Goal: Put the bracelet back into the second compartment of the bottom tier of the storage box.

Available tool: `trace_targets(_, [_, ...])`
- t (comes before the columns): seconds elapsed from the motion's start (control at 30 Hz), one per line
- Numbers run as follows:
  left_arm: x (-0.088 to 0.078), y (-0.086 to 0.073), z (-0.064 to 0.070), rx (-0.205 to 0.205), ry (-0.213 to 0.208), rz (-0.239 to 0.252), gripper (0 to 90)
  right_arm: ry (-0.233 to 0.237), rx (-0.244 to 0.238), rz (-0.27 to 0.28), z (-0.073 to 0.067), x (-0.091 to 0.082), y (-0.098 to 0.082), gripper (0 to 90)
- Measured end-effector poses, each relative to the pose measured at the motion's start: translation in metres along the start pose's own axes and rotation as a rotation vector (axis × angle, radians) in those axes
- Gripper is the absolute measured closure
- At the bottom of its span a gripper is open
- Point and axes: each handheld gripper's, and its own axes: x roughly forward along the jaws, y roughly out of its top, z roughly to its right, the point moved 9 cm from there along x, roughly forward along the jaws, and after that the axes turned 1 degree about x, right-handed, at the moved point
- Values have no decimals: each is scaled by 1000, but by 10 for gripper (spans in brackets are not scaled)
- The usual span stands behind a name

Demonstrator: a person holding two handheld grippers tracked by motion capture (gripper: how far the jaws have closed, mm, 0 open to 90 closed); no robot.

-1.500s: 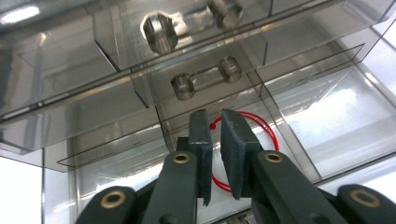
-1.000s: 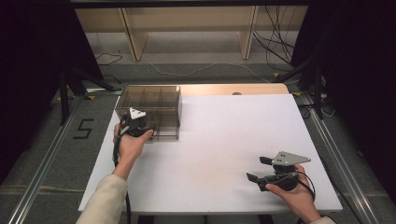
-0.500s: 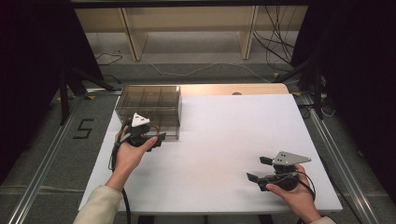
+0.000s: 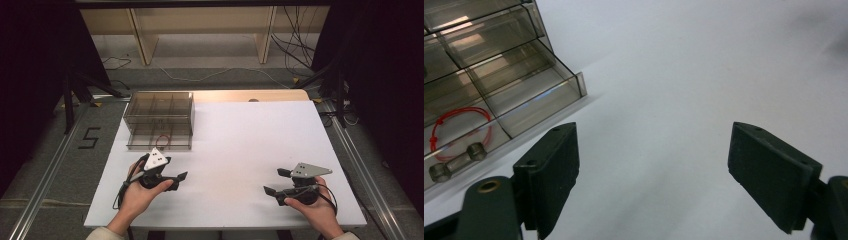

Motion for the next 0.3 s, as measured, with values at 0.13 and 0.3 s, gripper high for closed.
trace_targets(0.13, [-5, -4, 6, -2, -3, 4, 205, -2, -7, 1, -1, 1, 0, 164])
trace_targets(0.3, [-4, -5, 15, 3, -20, 4, 203, -4, -7, -9, -1, 1, -1, 163])
